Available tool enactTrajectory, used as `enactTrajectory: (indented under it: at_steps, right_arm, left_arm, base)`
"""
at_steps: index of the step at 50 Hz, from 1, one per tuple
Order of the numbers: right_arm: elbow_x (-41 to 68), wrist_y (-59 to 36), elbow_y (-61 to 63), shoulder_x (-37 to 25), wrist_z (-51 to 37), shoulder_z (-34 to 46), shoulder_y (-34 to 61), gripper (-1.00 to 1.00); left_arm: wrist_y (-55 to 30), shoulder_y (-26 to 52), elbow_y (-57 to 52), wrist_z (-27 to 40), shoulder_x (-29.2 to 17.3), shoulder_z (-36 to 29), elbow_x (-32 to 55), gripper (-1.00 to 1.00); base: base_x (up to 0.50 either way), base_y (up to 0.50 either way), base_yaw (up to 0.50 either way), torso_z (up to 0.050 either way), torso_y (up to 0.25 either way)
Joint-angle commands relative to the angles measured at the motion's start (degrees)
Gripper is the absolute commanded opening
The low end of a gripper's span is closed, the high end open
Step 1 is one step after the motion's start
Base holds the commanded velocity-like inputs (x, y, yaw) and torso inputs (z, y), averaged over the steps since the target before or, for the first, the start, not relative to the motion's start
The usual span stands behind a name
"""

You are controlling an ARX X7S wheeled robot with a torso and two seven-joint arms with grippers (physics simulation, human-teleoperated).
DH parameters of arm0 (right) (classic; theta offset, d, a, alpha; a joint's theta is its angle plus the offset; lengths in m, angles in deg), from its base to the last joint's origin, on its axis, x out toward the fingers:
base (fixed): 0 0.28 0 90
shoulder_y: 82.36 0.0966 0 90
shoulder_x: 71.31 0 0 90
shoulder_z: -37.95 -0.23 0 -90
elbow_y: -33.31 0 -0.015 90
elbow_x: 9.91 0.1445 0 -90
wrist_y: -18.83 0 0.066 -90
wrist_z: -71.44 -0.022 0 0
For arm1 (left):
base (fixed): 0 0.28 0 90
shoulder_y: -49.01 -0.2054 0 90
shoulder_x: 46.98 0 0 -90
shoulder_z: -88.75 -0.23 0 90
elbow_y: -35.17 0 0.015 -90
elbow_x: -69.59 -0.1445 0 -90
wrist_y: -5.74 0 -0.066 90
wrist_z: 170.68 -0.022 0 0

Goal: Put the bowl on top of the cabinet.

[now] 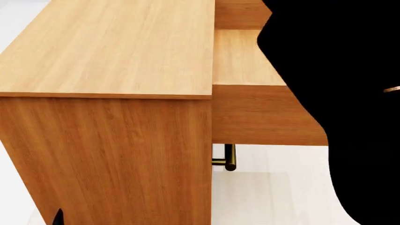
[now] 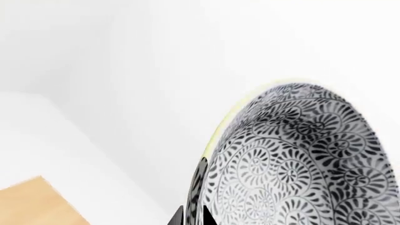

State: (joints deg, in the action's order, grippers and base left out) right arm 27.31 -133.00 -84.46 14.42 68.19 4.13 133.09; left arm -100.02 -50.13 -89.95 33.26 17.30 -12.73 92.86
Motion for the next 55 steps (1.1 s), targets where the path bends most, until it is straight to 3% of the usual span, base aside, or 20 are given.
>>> enactTrajectory:
  at_steps: [1, 12, 26, 38, 55]
  right_arm:
    - [0.88, 6.37, -6.92, 4.23, 1.08, 4.56, 1.15, -1.00]
    - [27.11, 18.83, -8.68, 4.26, -7.13, 27.11, 8.53, -1.00]
    - [39.98, 24.30, -6.21, 4.27, -6.07, 32.27, 8.06, -1.00]
    - [39.83, 23.88, -1.31, 4.27, -5.92, 33.26, 6.08, -1.00]
    - [30.20, 11.82, 0.62, 4.27, -3.82, 32.93, 4.69, -1.00]
  left_arm:
    - [1.56, 0.01, 1.33, -0.02, 0.06, 0.05, -0.95, 1.00]
    - [3.54, -0.70, 2.61, -0.79, -0.20, -0.22, -1.72, 1.00]
    - [4.75, -0.33, 4.60, -1.34, -0.13, -0.62, -2.28, 1.00]
    - [5.68, -0.53, 5.70, -1.59, 0.00, -0.82, -2.35, 1.00]
    - [6.70, -0.91, 6.83, -2.05, -0.09, -1.29, -2.55, 1.00]
  base:
    - [0.00, 0.00, 0.00, 0.000, 0.000]
    - [0.00, 0.00, 0.00, 0.000, 0.001]
    - [0.00, 0.00, 0.00, 0.000, 0.001]
    - [0.00, 0.00, 0.00, 0.000, 0.000]
    - [0.00, 0.00, 0.00, 0.001, 0.001]
